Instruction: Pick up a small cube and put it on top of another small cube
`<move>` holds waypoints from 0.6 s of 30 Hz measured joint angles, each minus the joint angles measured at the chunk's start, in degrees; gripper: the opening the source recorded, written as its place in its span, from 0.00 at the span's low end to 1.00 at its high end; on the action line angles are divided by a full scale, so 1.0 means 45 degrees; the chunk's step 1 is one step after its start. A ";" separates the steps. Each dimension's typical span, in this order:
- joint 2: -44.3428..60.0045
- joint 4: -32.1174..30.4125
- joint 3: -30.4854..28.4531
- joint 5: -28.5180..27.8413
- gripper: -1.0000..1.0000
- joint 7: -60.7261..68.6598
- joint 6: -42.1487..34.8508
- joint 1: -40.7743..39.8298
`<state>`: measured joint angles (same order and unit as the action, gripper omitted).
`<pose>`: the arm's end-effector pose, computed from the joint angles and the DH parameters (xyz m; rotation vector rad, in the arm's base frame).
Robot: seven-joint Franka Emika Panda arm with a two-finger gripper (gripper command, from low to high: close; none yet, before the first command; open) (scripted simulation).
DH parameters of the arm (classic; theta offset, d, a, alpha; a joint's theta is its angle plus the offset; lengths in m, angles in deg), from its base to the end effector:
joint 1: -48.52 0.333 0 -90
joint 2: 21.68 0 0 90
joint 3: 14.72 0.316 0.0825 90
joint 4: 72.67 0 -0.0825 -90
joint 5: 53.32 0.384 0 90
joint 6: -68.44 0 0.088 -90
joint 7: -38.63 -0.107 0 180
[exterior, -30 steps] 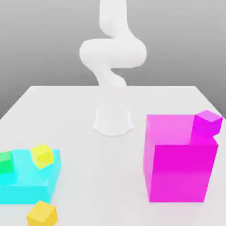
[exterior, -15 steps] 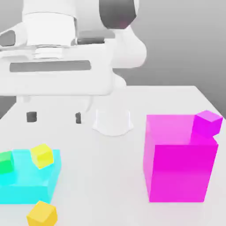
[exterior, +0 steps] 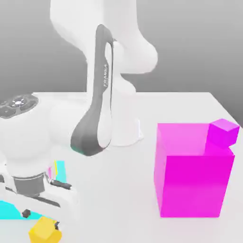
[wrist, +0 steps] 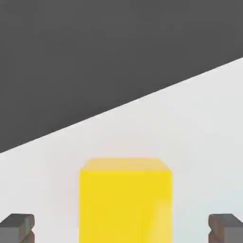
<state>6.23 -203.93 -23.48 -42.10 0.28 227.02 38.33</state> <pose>0.4893 -0.1818 0.1395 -2.6234 1.7283 -0.0017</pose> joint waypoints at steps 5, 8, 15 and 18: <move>0.0000 0.0001 0.0005 -0.0004 0.00 -0.0006 -0.0006 -0.0001; -0.0218 -0.0049 -0.0084 -0.0067 0.00 -0.0050 -0.0178 0.0066; -0.3237 -0.0808 -0.1527 -0.0922 0.00 -0.1517 -0.2441 -0.0072; -0.4599 -0.1210 -0.2436 -0.1482 0.00 -0.2722 -0.3361 -0.0569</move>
<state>-14.46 -209.38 -34.44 -48.77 -11.97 211.90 35.77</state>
